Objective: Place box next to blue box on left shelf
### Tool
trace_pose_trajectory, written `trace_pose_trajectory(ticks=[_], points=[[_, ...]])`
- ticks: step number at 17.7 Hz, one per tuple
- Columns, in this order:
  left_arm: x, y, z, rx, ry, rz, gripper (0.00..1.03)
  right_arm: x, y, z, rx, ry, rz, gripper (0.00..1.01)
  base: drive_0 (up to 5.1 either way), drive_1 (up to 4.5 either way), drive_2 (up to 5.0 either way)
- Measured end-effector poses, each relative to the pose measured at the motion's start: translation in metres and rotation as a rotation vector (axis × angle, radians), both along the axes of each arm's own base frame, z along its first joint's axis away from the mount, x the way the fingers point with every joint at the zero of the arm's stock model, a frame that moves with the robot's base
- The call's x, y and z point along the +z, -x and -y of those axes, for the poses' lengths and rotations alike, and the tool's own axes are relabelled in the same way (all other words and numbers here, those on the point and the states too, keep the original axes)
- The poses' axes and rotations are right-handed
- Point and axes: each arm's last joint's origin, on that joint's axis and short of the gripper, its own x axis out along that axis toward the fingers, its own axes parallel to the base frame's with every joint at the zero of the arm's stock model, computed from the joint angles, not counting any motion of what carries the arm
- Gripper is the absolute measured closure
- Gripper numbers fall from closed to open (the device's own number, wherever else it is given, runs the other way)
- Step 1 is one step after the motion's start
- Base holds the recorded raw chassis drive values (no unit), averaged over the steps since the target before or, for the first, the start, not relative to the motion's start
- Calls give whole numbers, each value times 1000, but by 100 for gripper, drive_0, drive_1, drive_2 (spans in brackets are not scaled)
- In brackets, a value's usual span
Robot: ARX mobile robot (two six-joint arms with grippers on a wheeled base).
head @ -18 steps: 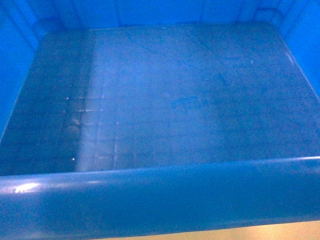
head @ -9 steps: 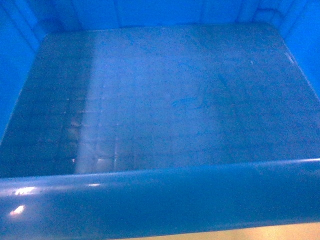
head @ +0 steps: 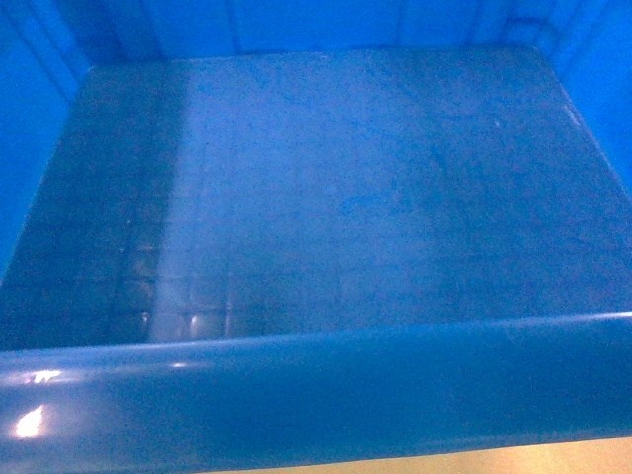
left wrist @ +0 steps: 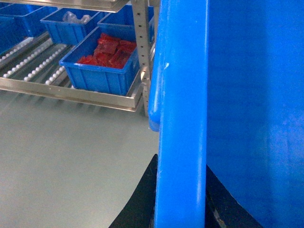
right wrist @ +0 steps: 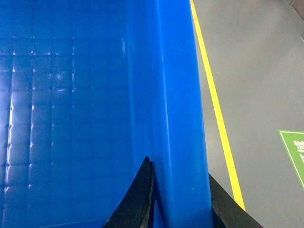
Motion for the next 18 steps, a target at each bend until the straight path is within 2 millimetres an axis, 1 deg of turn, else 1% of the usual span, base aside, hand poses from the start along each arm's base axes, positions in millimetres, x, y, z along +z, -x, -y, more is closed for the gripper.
trace_pose_trajectory(ticks=[18], points=[[0, 0, 0, -2, 3, 1, 92, 0, 1, 0, -3, 2, 1, 85, -1, 410, -412]])
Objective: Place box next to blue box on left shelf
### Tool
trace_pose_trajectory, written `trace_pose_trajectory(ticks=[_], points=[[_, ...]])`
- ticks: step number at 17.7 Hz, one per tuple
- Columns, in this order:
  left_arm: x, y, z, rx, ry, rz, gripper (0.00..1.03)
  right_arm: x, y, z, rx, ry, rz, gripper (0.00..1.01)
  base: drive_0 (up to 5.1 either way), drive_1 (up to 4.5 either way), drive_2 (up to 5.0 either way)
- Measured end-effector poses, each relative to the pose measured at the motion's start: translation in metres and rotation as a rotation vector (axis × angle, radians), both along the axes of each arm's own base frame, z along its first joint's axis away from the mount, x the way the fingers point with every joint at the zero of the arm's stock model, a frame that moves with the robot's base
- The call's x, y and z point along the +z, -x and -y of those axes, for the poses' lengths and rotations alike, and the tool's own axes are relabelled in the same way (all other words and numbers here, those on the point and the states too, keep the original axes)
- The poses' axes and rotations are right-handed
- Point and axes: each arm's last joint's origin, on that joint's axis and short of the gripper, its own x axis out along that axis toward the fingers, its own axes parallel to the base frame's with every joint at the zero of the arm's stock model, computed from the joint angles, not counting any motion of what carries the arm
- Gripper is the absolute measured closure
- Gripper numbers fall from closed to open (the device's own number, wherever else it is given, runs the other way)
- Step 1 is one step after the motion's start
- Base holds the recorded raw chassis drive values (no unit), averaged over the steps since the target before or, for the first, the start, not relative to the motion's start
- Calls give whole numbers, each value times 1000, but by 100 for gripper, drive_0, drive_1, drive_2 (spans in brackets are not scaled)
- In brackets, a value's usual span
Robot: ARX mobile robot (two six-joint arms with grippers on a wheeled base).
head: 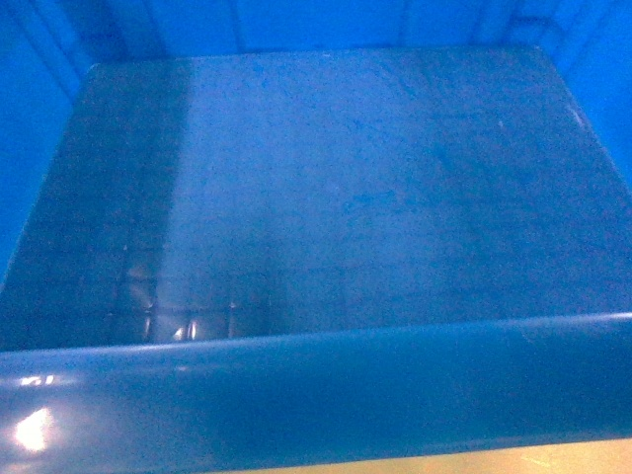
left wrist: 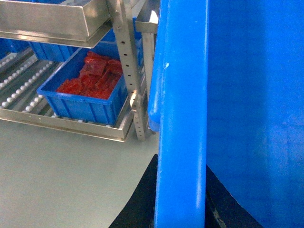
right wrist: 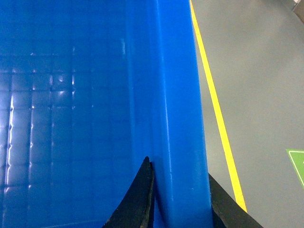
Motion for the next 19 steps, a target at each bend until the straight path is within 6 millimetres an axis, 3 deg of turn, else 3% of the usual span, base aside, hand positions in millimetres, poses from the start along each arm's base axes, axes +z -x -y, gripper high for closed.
trace_pose_trajectory(ticks=[19], points=[[0, 0, 0, 1, -2, -4, 92, 0, -1, 0, 1, 1, 0, 85, -1, 410, -412]])
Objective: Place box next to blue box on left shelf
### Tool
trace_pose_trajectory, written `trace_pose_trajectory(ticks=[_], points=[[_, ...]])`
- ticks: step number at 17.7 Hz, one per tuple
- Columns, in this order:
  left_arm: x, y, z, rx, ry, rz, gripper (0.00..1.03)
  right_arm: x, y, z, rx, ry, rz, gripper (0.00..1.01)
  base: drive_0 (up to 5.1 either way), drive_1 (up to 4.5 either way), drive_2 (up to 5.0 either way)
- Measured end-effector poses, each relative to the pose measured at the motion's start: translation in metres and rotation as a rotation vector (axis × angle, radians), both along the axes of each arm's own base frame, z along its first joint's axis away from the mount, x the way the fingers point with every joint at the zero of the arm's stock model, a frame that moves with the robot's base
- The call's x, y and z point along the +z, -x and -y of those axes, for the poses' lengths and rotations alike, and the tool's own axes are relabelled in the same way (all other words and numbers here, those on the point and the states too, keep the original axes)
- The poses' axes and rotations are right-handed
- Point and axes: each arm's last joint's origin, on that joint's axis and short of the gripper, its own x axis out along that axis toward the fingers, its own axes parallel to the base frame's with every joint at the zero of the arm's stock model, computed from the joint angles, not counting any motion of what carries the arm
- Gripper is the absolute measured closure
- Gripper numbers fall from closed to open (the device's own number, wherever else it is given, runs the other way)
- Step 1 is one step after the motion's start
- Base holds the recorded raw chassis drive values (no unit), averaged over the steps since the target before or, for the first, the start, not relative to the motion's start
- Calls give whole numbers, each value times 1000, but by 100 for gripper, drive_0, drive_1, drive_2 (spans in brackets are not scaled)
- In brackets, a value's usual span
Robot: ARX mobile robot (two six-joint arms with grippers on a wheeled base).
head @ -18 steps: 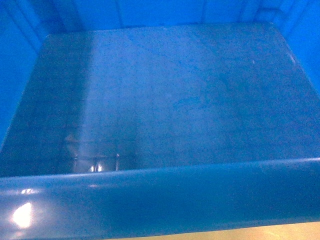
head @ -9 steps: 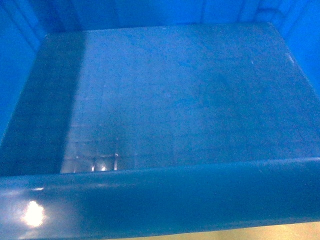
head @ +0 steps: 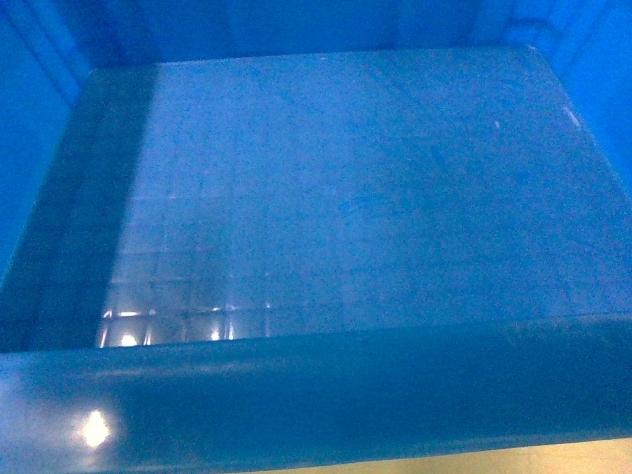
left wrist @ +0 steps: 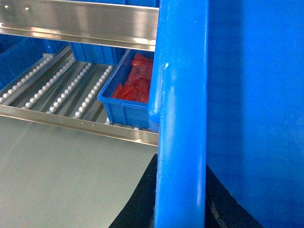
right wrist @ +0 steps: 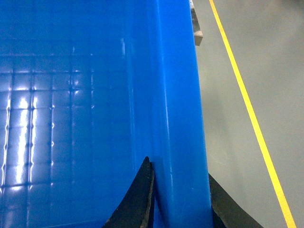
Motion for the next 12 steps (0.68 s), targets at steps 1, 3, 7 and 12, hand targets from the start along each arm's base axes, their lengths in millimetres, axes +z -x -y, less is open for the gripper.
trace_pose_trajectory(ticks=[1, 3, 7, 12], points=[[0, 0, 0, 0, 1, 2, 92, 0, 0, 0, -1, 0, 0, 85, -507, 229, 229], [0, 0, 0, 0, 1, 2, 92, 0, 0, 0, -1, -1, 1, 85, -507, 229, 229], [0, 0, 0, 0, 0, 1, 92, 0, 0, 0, 0, -1, 0, 85, -507, 229, 229], [0, 0, 0, 0, 1, 2, 92, 0, 0, 0, 0, 0, 0, 85, -497, 239, 239]])
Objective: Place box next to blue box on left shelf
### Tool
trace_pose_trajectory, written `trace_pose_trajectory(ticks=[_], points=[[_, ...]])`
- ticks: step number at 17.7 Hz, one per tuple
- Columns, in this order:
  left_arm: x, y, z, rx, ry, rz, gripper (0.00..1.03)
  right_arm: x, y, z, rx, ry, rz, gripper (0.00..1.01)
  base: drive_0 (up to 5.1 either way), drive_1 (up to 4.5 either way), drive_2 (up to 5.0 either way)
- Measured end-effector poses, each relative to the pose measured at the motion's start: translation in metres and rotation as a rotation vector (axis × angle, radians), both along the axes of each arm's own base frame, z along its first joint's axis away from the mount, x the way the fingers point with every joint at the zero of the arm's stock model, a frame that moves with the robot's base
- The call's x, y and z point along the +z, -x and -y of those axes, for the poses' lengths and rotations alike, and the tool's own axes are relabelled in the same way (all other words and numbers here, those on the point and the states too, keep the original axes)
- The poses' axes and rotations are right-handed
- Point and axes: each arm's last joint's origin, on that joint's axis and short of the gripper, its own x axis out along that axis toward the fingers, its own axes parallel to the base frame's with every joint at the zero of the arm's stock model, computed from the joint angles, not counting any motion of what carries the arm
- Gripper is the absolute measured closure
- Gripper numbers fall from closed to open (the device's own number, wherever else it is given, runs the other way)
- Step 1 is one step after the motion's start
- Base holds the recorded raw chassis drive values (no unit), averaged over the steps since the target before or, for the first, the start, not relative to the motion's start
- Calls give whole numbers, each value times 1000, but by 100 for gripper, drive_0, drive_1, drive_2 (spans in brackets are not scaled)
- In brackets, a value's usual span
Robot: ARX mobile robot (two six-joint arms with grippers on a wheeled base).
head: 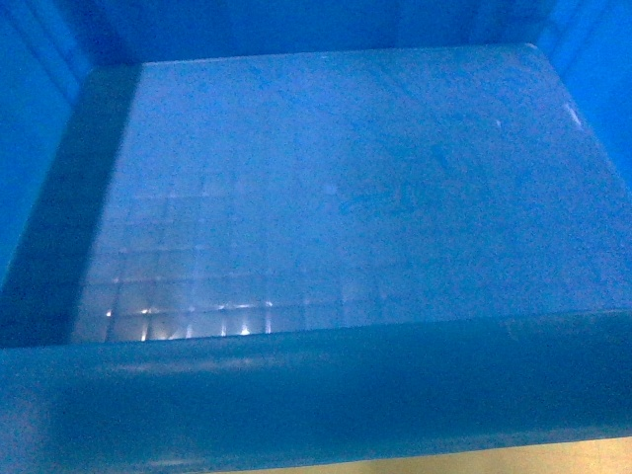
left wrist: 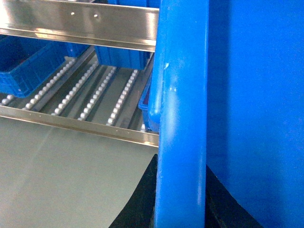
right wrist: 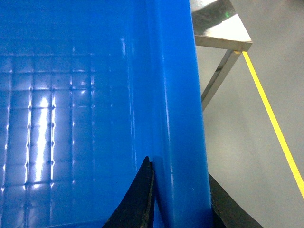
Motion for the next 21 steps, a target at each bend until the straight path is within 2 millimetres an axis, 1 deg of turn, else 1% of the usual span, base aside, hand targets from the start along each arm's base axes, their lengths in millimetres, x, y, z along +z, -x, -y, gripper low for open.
trace_pose_trajectory(ticks=[21], points=[[0, 0, 0, 0, -1, -2, 92, 0, 0, 0, 0, 1, -2, 85, -498, 238, 238]])
